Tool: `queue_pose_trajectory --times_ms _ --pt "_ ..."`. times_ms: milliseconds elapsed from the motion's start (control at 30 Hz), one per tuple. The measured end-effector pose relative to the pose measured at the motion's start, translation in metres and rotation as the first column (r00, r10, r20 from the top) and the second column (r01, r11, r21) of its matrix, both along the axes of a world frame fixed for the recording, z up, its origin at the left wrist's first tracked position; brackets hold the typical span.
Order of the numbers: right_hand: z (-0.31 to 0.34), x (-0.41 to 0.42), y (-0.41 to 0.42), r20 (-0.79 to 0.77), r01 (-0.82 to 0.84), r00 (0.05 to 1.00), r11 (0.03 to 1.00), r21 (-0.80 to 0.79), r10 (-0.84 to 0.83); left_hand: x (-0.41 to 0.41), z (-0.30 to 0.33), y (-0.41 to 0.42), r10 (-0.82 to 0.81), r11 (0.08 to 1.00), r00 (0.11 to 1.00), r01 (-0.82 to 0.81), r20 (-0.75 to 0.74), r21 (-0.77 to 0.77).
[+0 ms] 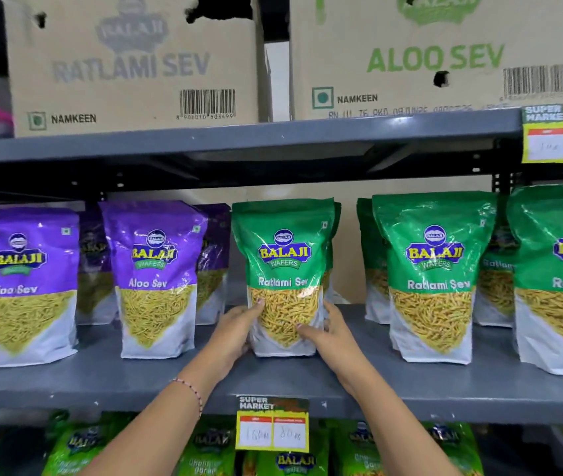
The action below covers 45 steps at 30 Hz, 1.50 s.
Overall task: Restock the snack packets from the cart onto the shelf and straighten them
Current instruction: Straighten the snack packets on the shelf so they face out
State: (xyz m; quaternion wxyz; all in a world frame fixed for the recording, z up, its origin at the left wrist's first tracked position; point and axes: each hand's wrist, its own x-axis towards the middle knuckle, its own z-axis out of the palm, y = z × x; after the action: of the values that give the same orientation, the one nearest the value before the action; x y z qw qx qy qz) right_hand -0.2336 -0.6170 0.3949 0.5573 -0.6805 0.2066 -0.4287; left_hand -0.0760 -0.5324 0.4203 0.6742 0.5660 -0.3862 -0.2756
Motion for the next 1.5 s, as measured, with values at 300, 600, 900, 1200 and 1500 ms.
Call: queue_pose_trajectory --times_ms 300,600,900,1200,1500 --pt "0.007 -0.028 0.007 0.003 0.059 0.998 0.998 0.0 -0.059 -0.016 -0.007 -0.011 0.007 1.0 1.0 -0.007 -0.012 0.03" --pt "0.008 -0.036 0.012 0.009 0.098 0.995 0.993 -0.067 -0.098 -0.018 -0.005 -0.009 0.046 0.996 0.995 -0.053 0.094 0.074" --pt "0.015 0.04 0.099 0.337 0.181 0.936 0.956 -0.229 -0.096 0.058 0.031 0.102 0.586 0.632 0.805 -0.523 -0.088 -0.572" --pt "0.012 0.172 0.118 0.177 -0.104 0.98 0.993 0.061 0.092 0.172 0.001 0.12 0.408 0.865 0.896 -0.441 -0.176 -0.238" --pt "0.007 0.204 0.11 0.132 -0.047 0.991 0.99 0.133 0.029 0.205 -0.012 0.096 0.206 0.977 0.974 -0.21 -0.096 -0.038"
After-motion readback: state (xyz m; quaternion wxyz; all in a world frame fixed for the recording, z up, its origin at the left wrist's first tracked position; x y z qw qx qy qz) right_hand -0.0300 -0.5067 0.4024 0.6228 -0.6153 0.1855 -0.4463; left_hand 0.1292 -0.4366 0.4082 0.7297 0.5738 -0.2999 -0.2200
